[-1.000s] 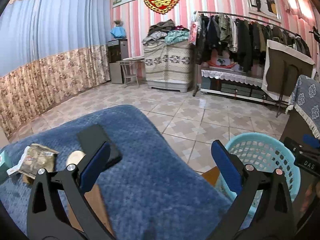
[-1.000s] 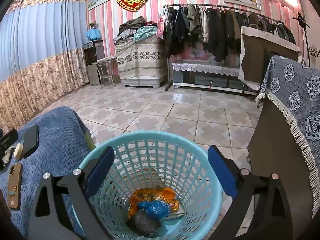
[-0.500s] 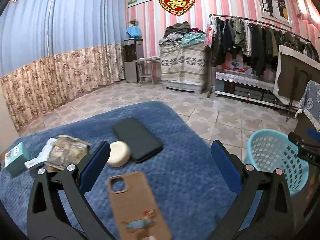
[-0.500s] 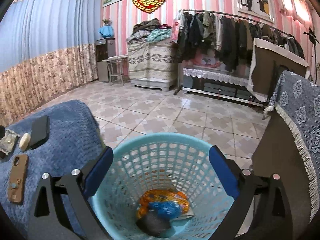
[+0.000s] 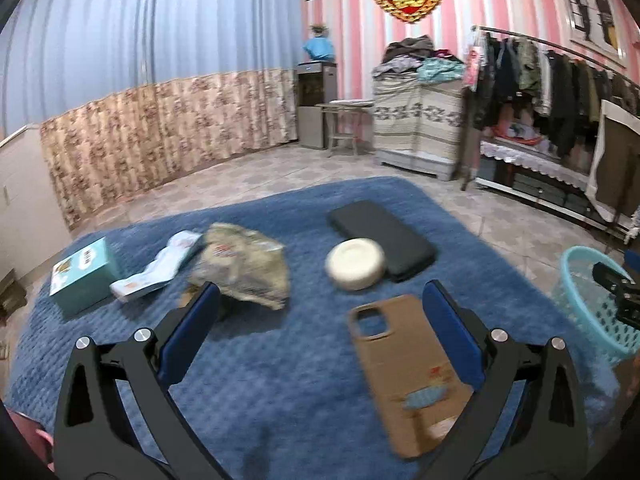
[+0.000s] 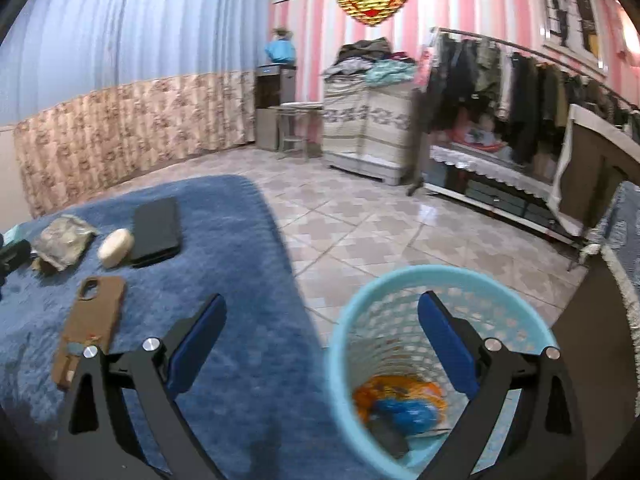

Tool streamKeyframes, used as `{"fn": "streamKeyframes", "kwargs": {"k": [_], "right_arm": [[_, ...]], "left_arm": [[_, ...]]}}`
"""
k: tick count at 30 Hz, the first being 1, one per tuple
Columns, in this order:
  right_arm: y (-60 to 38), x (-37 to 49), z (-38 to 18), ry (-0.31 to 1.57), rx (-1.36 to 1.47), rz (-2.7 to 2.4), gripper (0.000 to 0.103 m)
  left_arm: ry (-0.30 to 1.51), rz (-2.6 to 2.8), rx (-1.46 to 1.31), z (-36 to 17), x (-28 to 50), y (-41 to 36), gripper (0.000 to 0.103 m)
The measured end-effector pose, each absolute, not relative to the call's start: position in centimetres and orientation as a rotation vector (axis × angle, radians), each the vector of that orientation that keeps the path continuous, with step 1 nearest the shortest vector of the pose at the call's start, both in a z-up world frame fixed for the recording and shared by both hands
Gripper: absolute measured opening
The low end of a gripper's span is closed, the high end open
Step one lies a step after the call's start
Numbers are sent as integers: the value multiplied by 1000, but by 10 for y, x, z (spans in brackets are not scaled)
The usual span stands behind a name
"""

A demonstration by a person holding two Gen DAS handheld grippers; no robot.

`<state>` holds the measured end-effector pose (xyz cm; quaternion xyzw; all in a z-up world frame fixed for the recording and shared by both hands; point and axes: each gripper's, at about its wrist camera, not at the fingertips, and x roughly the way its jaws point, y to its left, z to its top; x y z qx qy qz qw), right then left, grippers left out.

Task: Collect trash
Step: 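Move both open grippers back over the rug toward the remaining items, then grasp the printed snack wrapper with the left gripper while the right grasps the white soap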

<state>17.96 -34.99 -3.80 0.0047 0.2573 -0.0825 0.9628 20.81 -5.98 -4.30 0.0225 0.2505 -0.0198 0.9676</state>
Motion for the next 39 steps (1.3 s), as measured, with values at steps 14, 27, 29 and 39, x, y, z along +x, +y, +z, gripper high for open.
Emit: {"fn": "streamKeyframes", "kwargs": {"k": [14, 27, 29, 39], "right_arm": [[-297, 194, -62, 598, -78, -73, 94], [-291, 215, -72, 647, -49, -60, 94], [-287, 220, -71, 647, -28, -46, 94], [-240, 241, -70, 644, -66, 23, 94]], "left_arm": [[593, 125, -41, -72, 239, 51, 98], [640, 14, -118, -72, 299, 44, 62], [657, -2, -118, -76, 301, 39, 51], [585, -9, -27, -72, 282, 36, 4]]}}
